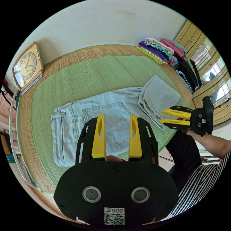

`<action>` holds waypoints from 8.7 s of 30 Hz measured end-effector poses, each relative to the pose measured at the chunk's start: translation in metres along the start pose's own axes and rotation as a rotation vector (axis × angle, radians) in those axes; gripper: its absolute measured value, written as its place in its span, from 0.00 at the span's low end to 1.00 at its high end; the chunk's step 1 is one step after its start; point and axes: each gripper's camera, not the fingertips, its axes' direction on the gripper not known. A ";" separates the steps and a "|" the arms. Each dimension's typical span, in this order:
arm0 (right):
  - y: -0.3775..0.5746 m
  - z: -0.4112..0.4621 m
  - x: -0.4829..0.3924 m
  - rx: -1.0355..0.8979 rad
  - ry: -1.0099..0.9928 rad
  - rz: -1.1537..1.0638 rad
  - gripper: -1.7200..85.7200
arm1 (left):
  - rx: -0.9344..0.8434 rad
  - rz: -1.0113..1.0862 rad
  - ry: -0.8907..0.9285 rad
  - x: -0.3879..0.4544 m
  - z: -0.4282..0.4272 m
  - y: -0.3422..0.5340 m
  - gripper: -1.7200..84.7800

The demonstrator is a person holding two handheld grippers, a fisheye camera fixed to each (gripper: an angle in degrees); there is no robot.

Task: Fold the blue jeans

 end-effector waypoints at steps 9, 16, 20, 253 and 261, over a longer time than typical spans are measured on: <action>-0.021 0.032 -0.027 -0.013 0.044 -0.056 0.06 | -0.138 -0.013 -0.107 -0.043 0.047 -0.036 0.12; -0.024 0.004 0.042 0.035 -0.236 0.080 0.03 | -0.077 -0.001 -0.120 -0.046 0.009 -0.022 0.03; -0.019 -0.062 0.107 0.185 -0.191 0.130 0.03 | 0.019 0.020 -0.110 -0.052 -0.043 -0.018 0.02; -0.135 0.233 -0.004 0.049 -0.211 -0.108 0.02 | -0.082 -0.436 -0.088 -0.076 0.131 0.191 0.02; -0.137 0.211 -0.058 0.072 -0.229 -0.184 0.02 | 0.009 -0.439 -0.038 -0.096 0.095 0.201 0.02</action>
